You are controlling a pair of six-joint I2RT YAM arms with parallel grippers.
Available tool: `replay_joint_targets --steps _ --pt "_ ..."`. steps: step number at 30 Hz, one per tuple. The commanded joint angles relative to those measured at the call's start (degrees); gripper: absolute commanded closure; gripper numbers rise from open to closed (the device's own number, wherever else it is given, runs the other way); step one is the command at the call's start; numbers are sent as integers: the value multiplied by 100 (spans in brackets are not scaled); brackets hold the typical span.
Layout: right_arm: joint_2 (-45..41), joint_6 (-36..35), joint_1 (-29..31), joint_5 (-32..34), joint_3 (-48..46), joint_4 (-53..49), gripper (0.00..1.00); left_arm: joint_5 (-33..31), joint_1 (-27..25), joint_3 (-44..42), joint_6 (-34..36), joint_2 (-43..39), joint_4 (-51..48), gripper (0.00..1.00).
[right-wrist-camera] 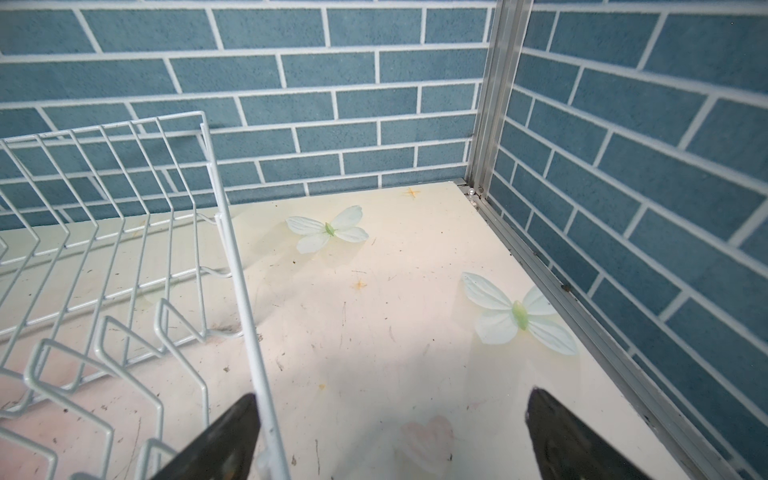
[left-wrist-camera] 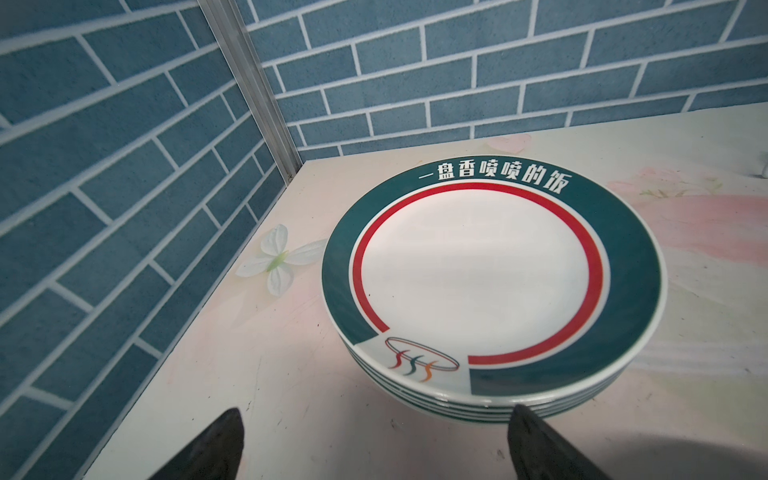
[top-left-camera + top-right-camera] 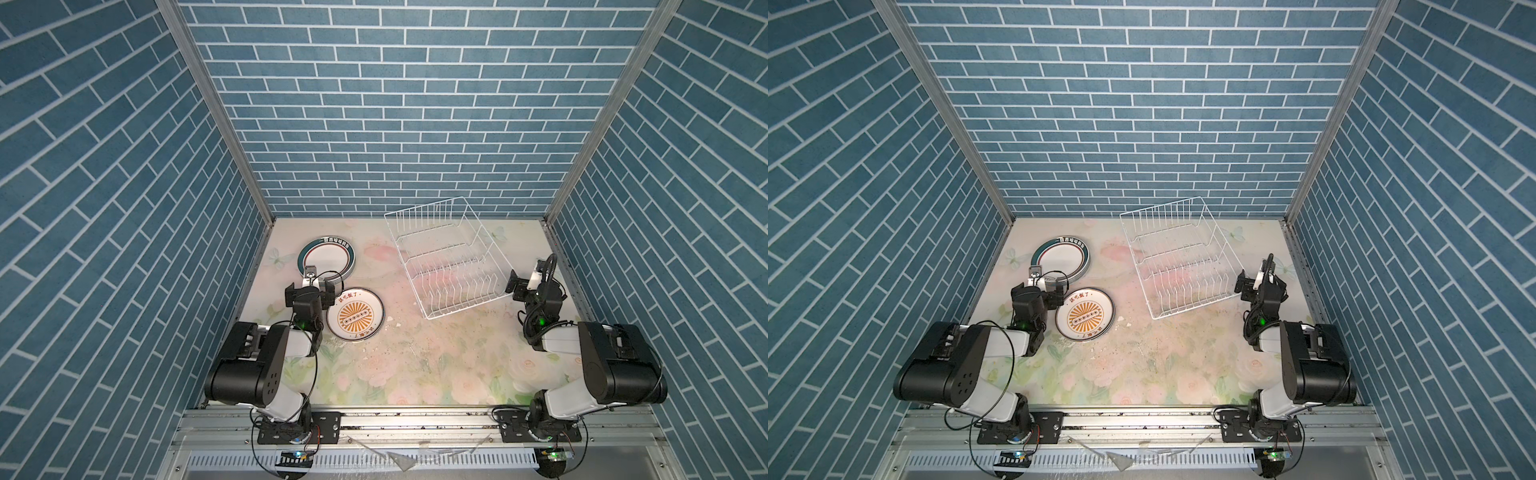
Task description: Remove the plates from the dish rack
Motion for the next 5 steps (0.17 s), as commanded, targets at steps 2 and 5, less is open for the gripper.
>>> replay_joint_targets --steps 2,5 --pt "178 -36 -76 412 87 -677 1 3 27 120 -68 19 -67 1" --pt "178 -30 -78 397 87 -683 1 -2 26 120 -74 14 -59 1"
